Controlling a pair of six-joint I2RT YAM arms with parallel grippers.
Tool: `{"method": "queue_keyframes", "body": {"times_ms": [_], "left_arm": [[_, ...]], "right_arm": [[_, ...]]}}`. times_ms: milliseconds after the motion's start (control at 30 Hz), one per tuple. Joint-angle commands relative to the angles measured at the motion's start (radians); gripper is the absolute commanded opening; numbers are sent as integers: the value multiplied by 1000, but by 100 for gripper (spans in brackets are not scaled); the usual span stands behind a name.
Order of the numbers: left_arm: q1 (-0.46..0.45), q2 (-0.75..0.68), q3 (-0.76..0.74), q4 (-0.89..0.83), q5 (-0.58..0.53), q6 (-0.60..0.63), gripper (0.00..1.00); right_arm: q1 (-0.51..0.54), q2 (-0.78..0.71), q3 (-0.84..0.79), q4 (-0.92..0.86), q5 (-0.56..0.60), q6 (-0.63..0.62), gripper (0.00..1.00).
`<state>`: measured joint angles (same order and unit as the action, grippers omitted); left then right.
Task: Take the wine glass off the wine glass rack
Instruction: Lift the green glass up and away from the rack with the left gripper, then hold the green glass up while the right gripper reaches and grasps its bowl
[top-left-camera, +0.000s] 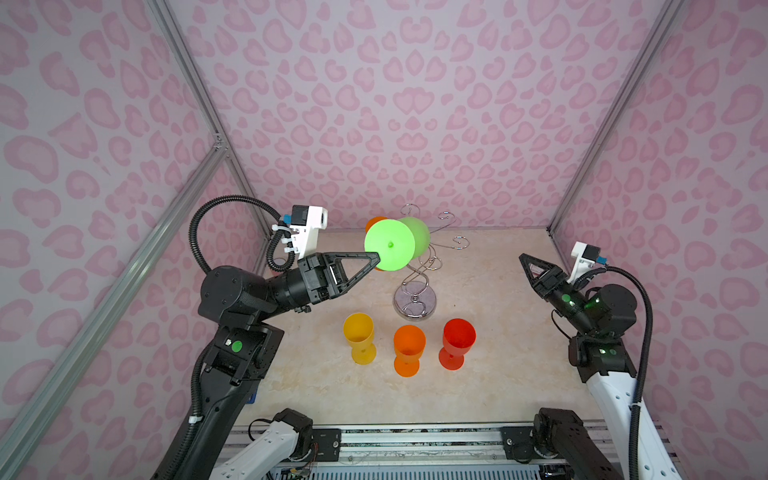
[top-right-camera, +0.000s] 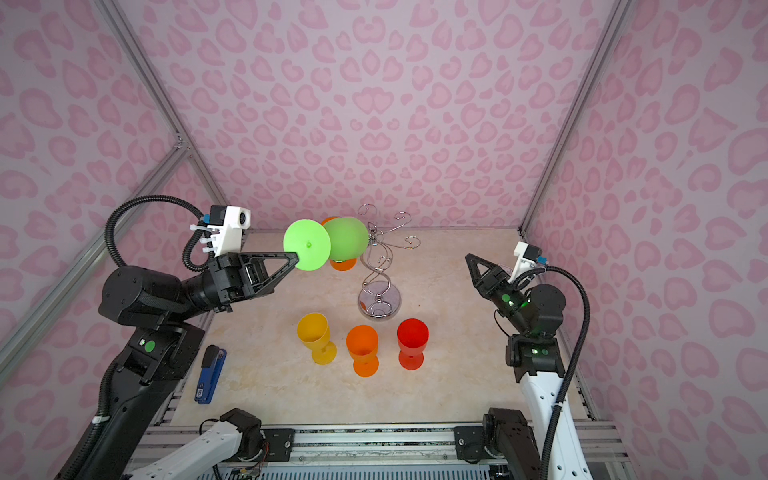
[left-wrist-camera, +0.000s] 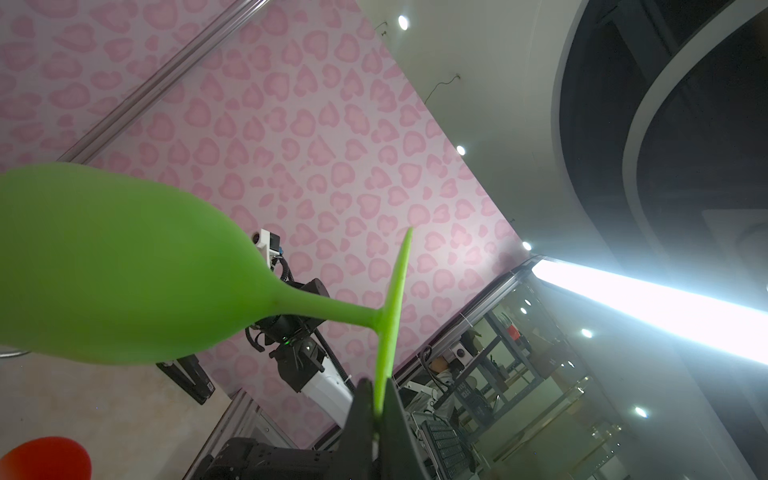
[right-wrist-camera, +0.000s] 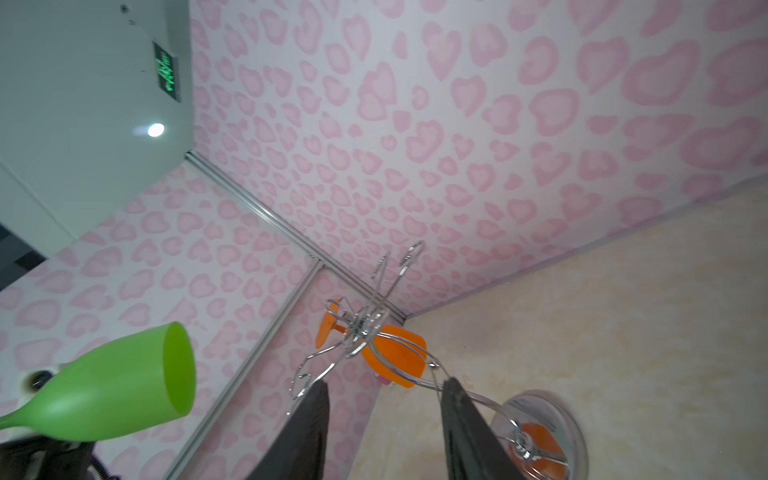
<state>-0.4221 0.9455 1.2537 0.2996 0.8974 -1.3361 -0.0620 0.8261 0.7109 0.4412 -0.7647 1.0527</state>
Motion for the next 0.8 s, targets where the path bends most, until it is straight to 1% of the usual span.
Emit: {"method": "queue_keyframes", "body": {"times_ms": [0,133,233,400,433,567,767], "left_arm": [[-21,45,-18,308,14,-82,2],[-69,126,-38,501,-3,-164,2],[-106,193,-39,615,-12,-220,2],[-128,266,-31,771,-30,-294,2],[-132,278,-31,790,-33,-303,2],[-145,333,-22,881,-42,-355,2],[-164,397,-26,968,-58,-421,2]], "right_arm": [[50,62,21,466,-88,177,50],[123,176,66,708,-74,275,55],[146,263,98,874,-72,357,57],[169,383,132,1105,-64,491,58],[178,403,148,1117,-75,507,59],[238,441,186,1118,-109,489,59],[282,467,203,1118,-126,471,59]]}}
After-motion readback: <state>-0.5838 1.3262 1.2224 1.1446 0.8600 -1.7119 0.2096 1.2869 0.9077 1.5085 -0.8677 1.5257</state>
